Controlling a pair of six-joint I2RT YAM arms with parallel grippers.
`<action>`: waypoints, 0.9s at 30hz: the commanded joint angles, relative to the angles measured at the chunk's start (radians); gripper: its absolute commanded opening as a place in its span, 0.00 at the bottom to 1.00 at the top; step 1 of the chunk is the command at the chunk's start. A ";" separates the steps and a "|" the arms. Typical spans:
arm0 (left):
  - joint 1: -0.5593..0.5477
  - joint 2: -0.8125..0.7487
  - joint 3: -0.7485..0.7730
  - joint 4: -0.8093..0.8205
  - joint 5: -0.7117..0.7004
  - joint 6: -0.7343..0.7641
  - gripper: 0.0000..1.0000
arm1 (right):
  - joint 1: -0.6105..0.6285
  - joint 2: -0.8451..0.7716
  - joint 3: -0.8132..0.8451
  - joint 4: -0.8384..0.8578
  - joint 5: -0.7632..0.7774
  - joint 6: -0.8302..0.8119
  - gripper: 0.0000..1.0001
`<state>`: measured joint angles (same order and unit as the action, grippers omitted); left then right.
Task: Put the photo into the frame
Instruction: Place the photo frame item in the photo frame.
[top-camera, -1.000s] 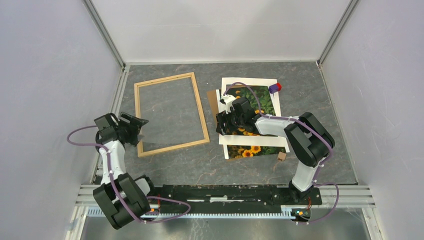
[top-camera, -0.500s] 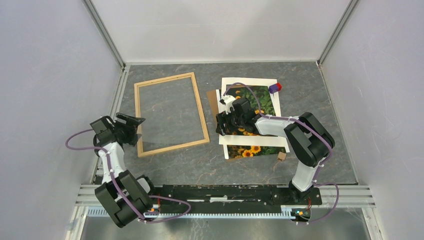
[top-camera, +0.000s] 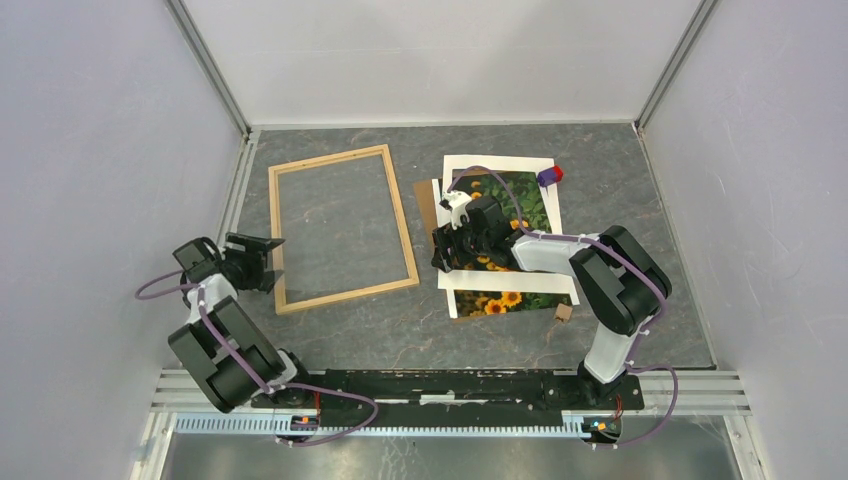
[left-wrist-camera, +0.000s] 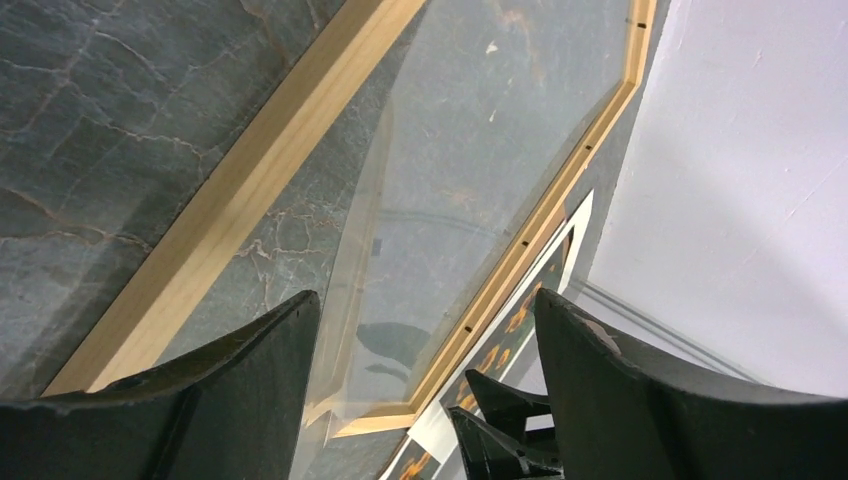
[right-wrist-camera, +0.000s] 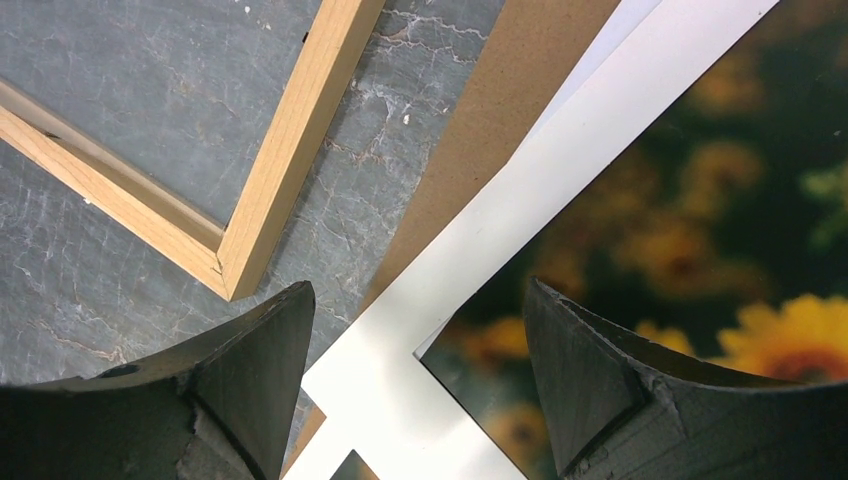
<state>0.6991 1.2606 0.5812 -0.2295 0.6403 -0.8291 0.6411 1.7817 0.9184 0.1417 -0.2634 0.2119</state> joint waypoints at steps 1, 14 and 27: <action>0.010 0.066 0.032 0.058 0.065 0.034 0.86 | 0.000 -0.038 -0.007 0.036 -0.015 -0.002 0.82; -0.018 0.327 0.184 0.145 0.163 0.120 0.64 | 0.000 -0.039 -0.009 0.038 -0.026 0.002 0.82; -0.126 0.490 0.350 0.144 0.154 0.097 0.46 | 0.000 -0.020 0.000 0.025 -0.014 -0.010 0.82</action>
<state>0.5808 1.7298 0.8566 -0.0998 0.7700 -0.7540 0.6411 1.7813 0.9180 0.1421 -0.2798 0.2115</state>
